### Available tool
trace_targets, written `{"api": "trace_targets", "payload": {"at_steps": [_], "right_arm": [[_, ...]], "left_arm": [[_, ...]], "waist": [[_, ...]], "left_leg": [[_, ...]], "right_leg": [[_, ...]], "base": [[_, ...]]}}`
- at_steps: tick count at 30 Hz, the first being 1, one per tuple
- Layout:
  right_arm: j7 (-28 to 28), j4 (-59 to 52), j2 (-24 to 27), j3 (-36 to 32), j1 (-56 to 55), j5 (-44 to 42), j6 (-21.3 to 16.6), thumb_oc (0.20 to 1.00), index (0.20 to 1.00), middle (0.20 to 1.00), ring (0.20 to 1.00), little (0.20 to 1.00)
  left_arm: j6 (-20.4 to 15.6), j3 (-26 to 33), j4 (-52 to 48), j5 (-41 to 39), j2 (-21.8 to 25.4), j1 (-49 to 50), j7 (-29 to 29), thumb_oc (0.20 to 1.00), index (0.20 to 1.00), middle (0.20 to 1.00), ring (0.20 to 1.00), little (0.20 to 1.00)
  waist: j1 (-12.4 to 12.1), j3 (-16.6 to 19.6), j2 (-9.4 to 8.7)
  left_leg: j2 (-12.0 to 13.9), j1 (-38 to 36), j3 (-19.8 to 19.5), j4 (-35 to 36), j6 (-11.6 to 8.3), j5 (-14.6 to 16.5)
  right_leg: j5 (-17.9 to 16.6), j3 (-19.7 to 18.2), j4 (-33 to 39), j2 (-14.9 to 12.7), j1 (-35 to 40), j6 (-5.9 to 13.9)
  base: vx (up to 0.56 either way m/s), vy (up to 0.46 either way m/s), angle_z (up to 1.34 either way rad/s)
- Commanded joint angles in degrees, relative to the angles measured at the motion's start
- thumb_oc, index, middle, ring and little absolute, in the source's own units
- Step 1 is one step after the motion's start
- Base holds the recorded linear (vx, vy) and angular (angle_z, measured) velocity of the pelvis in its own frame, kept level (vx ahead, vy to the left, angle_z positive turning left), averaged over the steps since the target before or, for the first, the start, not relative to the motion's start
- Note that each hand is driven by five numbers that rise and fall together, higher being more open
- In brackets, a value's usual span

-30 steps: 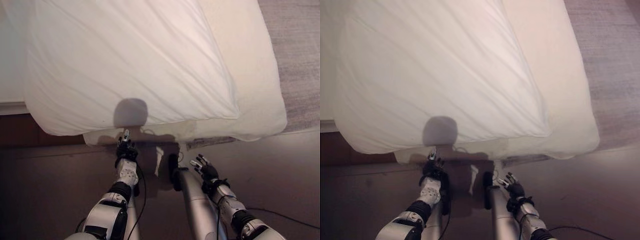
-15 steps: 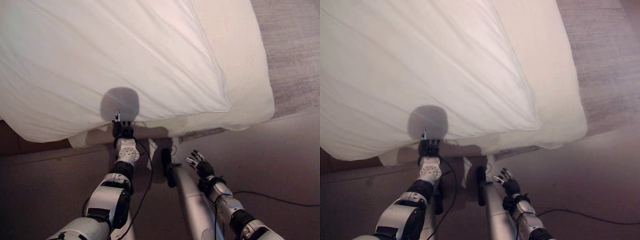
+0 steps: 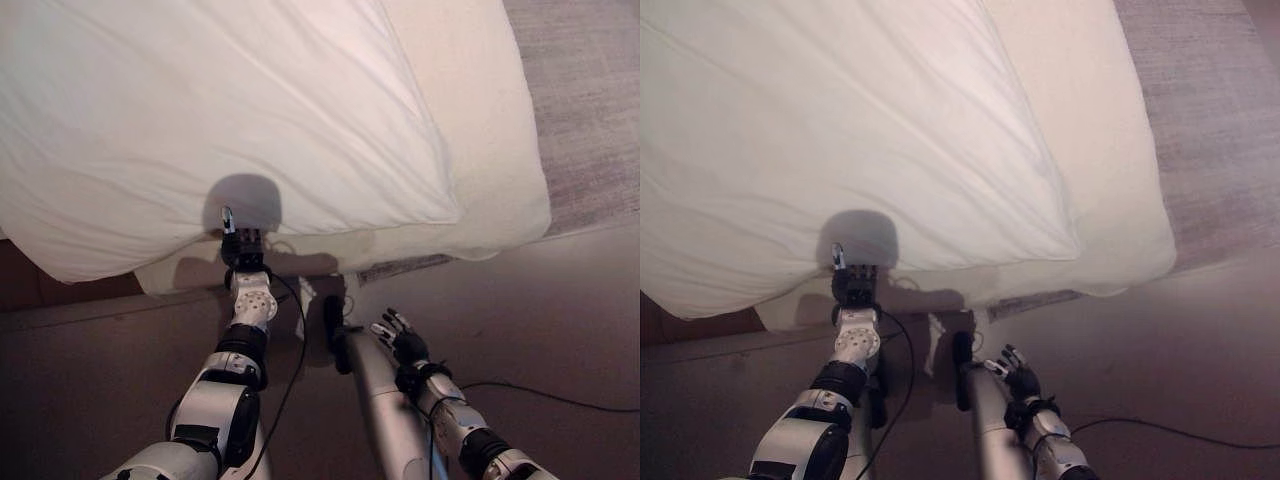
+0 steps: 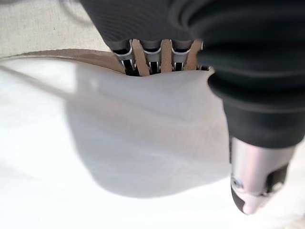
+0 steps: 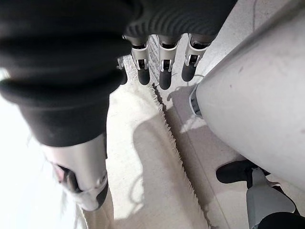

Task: Make the bed

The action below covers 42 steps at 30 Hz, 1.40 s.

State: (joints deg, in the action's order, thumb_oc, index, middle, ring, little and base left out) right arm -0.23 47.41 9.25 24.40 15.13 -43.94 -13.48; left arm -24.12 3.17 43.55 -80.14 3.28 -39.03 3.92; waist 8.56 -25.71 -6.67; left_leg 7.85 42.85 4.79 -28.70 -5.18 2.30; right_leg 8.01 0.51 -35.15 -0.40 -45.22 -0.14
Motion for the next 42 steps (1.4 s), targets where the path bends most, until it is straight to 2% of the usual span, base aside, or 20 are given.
{"api": "trace_targets", "payload": {"at_steps": [1,2,3,4,16,26,32,36,37,38,39,42], "right_arm": [[-0.4,-4.4,0.5,0.5,-3.8,-0.6,-2.9,1.0,1.0,1.0,1.0,1.0],[-0.4,-4.0,0.2,0.5,-3.5,-0.7,-3.0,1.0,1.0,1.0,1.0,1.0],[-0.4,-4.0,0.2,0.5,-3.5,-0.7,-3.0,1.0,1.0,1.0,1.0,1.0],[-0.5,-3.8,-0.1,0.7,-3.2,-0.8,-3.3,1.0,1.0,1.0,1.0,1.0],[0.2,-3.8,-0.7,1.6,-1.6,-2.0,-3.6,1.0,1.0,1.0,1.0,1.0],[4.4,-4.0,-1.8,2.3,1.6,-8.9,-3.5,1.0,1.0,1.0,1.0,1.0],[9.0,-2.5,-4.2,1.8,5.6,-19.0,-1.6,1.0,1.0,1.0,1.0,1.0],[14.2,-3.2,-5.8,1.3,8.9,-28.6,2.6,1.0,1.0,1.0,1.0,1.0],[14.2,-3.2,-5.8,1.3,8.9,-28.6,2.6,1.0,1.0,1.0,1.0,1.0],[16.3,-3.2,-6.6,1.0,10.6,-33.9,5.0,1.0,1.0,1.0,1.0,1.0],[17.3,-4.5,-6.6,1.0,11.2,-35.8,6.1,1.0,1.0,1.0,1.0,1.0],[17.8,-7.2,-6.5,0.4,13.1,-38.8,6.4,1.0,1.0,1.0,1.0,1.0]], "left_arm": [[0.3,-4.2,-4.6,1.1,-0.8,-1.5,-6.1,0.78,0.78,0.78,0.78,0.78],[0.8,-4.4,-4.7,0.9,-0.8,-0.9,-6.9,0.319,0.319,0.319,0.319,0.319],[0.8,-4.4,-4.7,0.9,-0.8,-0.9,-6.9,0.319,0.319,0.319,0.319,0.319],[0.8,-4.6,-4.7,0.8,-0.7,-0.6,-7.1,0.2,0.2,0.2,0.2,0.2],[0.7,-5.2,-5.1,1.0,-0.6,-0.3,-7.5,0.2,0.2,0.2,0.2,0.2],[0.3,-6.2,-5.5,0.8,-1.1,-2.2,-9.0,0.2,0.2,0.2,0.2,0.2],[-0.4,-10.5,-14.6,2.0,-3.2,-0.6,-10.3,0.2,0.2,0.2,0.2,0.2],[-0.1,-13.2,-21.3,2.9,-3.6,1.3,-10.7,0.2,0.2,0.2,0.2,0.2],[-0.1,-13.2,-21.3,2.9,-3.6,1.3,-10.7,0.2,0.2,0.2,0.2,0.2],[0.2,-14.3,-23.5,3.1,-4.0,1.8,-10.2,0.2,0.2,0.2,0.2,0.2],[0.3,-14.7,-25.2,3.5,-4.0,2.2,-10.4,0.2,0.2,0.2,0.2,0.2],[0.1,-15.4,-28.7,3.5,-4.1,3.5,-9.7,0.2,0.2,0.2,0.2,0.2]], "waist": [[-0.4,3.3,1.63],[-0.7,3.2,1.75],[-0.7,3.2,1.75],[-0.9,3.1,1.81],[-1.6,2.1,2.16],[-1.9,1.8,2.72],[-3.2,1.1,3.93],[-4.4,0.2,5.04],[-4.4,0.2,5.04],[-4.9,-0.3,5.46],[-5.1,-0.5,5.6],[-5.6,-1.0,5.91]], "left_leg": [[-2.0,2.8,1.7,-4.2,1.68,4.3],[-2.1,2.8,1.7,-4.4,1.74,4.4],[-2.1,2.8,1.7,-4.4,1.74,4.4],[-2.1,2.7,1.8,-4.4,1.81,4.4],[-2.0,1.5,2.1,-4.0,1.8,4.3],[-2.3,1.4,2.2,-3.8,1.85,4.1],[-3.4,1.6,1.6,-3.7,2.1,3.8],[-4.4,1.4,1.2,-3.5,2.49,3.8],[-4.4,1.4,1.2,-3.5,2.49,3.8],[-4.7,1.0,1.1,-2.7,2.54,3.5],[-4.8,0.9,1.0,-2.4,2.59,3.4],[-5.3,0.6,0.6,-2.1,2.77,3.1]], "right_leg": [[-5.3,1.3,8.1,-0.6,-0.9,4.51],[-5.3,1.3,7.9,-0.6,-0.9,4.44],[-5.3,1.3,7.9,-0.6,-0.9,4.44],[-5.4,1.3,7.9,-0.6,-0.9,4.43],[-5.4,1.4,8.4,-0.7,0.4,4.33],[-5.3,1.2,8.3,-0.8,0.6,4.46],[-5.2,1.6,8.3,-1.2,0.8,4.41],[-5.2,1.6,7.8,-1.4,1.1,4.49],[-5.2,1.6,7.8,-1.4,1.1,4.49],[-5.3,1.8,8.1,-1.6,1.3,4.62],[-5.3,1.9,8.3,-1.6,1.4,4.63],[-5.4,2.1,8.4,-1.7,1.6,4.6]], "base": [[0.0,0.0,0.0],[0.0,0.0,0.0],[0.0,0.0,0.0],[0.0,0.0,0.0],[0.0,0.0,0.0],[0.0,0.0,0.0],[0.01,-0.004,0.04],[0.0,0.015,0.08],[0.0,-0.005,0.07],[0.0,-0.007,0.07],[0.0,-0.007,0.08],[0.0,-0.012,0.13]]}}
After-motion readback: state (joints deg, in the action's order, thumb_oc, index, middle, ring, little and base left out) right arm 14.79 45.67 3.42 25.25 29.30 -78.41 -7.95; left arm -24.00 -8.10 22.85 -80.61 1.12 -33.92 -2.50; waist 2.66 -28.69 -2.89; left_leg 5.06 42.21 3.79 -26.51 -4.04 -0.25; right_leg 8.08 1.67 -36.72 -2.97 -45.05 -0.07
